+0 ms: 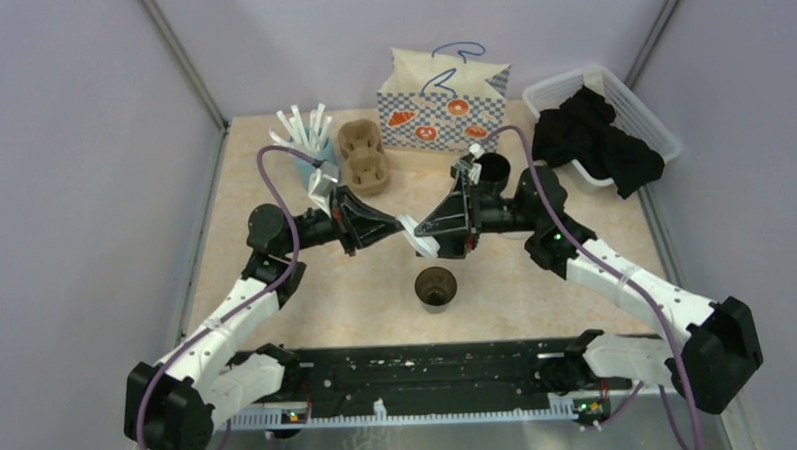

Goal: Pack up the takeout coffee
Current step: Pick up the cup lid from the center of the board.

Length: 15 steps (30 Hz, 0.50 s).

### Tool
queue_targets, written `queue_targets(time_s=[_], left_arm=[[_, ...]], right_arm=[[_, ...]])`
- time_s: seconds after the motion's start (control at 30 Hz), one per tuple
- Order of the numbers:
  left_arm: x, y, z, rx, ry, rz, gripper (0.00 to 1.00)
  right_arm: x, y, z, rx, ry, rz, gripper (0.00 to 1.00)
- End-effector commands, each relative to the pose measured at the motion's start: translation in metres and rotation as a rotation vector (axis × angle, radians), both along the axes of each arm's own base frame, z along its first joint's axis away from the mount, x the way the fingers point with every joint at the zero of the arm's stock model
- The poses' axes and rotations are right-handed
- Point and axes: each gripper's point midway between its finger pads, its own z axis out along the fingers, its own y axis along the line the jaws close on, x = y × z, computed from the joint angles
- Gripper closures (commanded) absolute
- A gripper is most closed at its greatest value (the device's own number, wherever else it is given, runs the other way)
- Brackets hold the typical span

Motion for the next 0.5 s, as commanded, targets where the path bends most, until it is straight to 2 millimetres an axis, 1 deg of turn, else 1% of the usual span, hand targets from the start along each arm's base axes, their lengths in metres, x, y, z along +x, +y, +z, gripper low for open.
queue_targets(time_s=[0.0, 0.23, 0.47], left_arm=[[-0.0128, 0.0016, 0.0198, -0.038, -0.129, -0.044, 1.00], [-0.0154, 0.0010, 0.0178, -0.031, -0.122, -0.065, 1.00], [-0.0153, 0.0004, 0.0151, -0.026, -0.115, -0.073, 1.00]], right_arm=[[0.0035, -0.0030, 0.0107, 0.047, -0.006, -0.046, 0.02], [0.0132, -0.0127, 0.0100, 0.027, -0.027, -0.094, 0.01], [0.0120, -0.0113, 0.0105, 0.021, -0.043, -0.068, 0.01]])
